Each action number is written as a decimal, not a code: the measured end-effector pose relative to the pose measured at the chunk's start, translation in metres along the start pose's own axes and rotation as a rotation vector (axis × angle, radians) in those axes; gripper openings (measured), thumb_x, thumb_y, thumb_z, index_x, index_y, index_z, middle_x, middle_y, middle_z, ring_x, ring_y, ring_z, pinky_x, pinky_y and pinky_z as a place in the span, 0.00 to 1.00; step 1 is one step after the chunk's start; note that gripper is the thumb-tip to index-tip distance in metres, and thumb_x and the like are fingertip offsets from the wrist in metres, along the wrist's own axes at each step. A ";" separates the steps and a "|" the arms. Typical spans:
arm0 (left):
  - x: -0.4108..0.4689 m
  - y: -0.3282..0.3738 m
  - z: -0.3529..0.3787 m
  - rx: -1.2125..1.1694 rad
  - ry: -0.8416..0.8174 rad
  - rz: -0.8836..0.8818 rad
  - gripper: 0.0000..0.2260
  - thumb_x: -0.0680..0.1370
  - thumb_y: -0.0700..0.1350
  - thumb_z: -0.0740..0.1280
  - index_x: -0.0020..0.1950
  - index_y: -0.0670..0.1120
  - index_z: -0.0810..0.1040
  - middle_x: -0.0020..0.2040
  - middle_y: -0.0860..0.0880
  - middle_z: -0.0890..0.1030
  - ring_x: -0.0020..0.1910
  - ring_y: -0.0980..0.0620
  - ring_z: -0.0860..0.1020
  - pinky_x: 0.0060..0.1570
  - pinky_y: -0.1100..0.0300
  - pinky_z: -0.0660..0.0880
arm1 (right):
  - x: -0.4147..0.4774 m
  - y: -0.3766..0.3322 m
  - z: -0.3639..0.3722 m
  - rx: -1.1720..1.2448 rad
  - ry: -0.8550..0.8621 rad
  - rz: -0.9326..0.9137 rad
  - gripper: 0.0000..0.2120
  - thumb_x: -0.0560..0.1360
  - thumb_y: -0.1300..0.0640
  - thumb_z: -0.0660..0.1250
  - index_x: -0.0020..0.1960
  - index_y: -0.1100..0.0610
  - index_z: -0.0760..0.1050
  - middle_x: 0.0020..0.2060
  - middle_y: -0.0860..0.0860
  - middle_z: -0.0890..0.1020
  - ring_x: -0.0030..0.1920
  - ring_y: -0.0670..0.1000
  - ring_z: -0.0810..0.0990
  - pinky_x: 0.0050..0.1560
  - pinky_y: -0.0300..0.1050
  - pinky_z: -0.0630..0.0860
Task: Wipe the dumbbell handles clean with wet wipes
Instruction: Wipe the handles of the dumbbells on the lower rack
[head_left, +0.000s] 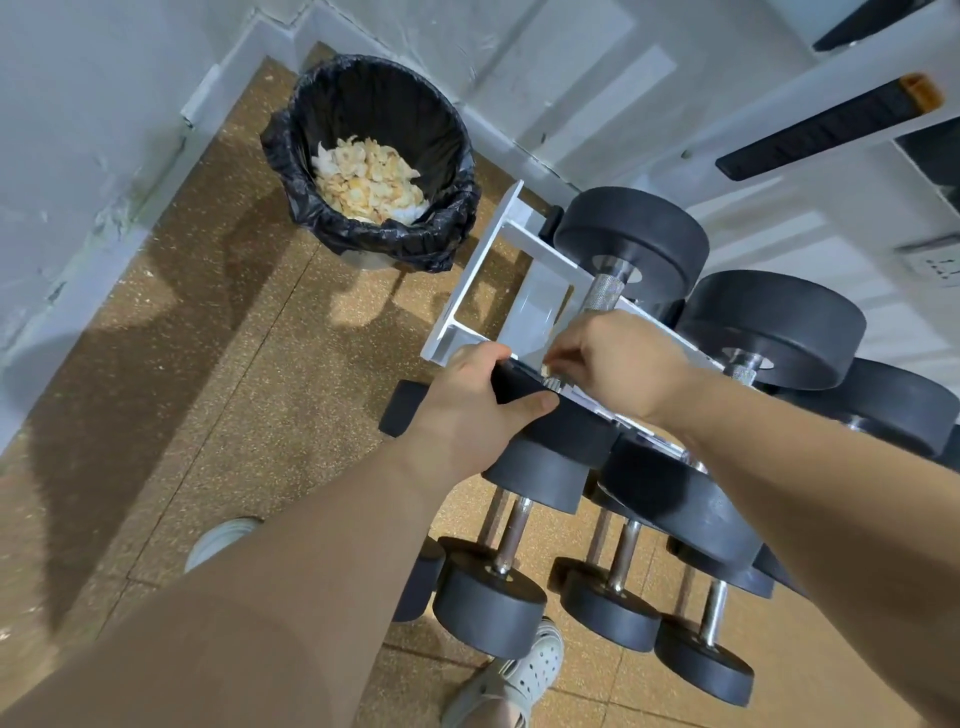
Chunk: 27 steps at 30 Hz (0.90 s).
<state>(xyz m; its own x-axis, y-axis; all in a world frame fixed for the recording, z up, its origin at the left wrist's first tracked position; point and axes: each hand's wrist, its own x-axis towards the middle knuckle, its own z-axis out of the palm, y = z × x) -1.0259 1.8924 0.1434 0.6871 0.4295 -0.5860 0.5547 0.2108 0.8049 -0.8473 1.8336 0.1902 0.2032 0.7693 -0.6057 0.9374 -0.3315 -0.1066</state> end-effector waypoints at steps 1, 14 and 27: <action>0.000 0.000 0.000 0.002 -0.004 -0.002 0.26 0.76 0.56 0.73 0.71 0.51 0.71 0.62 0.54 0.70 0.62 0.53 0.71 0.64 0.57 0.71 | 0.007 0.005 -0.003 -0.047 0.052 0.032 0.07 0.78 0.53 0.66 0.48 0.47 0.84 0.45 0.46 0.83 0.45 0.53 0.81 0.44 0.48 0.79; 0.003 0.001 -0.002 0.013 -0.021 -0.010 0.27 0.76 0.57 0.73 0.71 0.52 0.71 0.60 0.55 0.70 0.61 0.53 0.71 0.60 0.58 0.71 | 0.005 0.008 0.003 -0.077 0.166 0.023 0.08 0.78 0.55 0.66 0.48 0.47 0.84 0.47 0.48 0.82 0.46 0.56 0.82 0.43 0.48 0.78; 0.002 0.003 -0.002 -0.003 -0.033 -0.031 0.34 0.76 0.58 0.72 0.79 0.53 0.64 0.74 0.53 0.69 0.71 0.51 0.69 0.71 0.50 0.69 | 0.001 0.038 0.004 0.014 0.245 -0.215 0.07 0.79 0.56 0.68 0.48 0.53 0.86 0.39 0.49 0.82 0.38 0.52 0.81 0.41 0.45 0.77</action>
<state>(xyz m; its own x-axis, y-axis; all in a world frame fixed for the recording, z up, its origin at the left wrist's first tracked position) -1.0234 1.8954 0.1447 0.6845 0.3937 -0.6136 0.5747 0.2264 0.7864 -0.8124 1.8198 0.1828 0.0650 0.9304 -0.3606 0.9625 -0.1538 -0.2233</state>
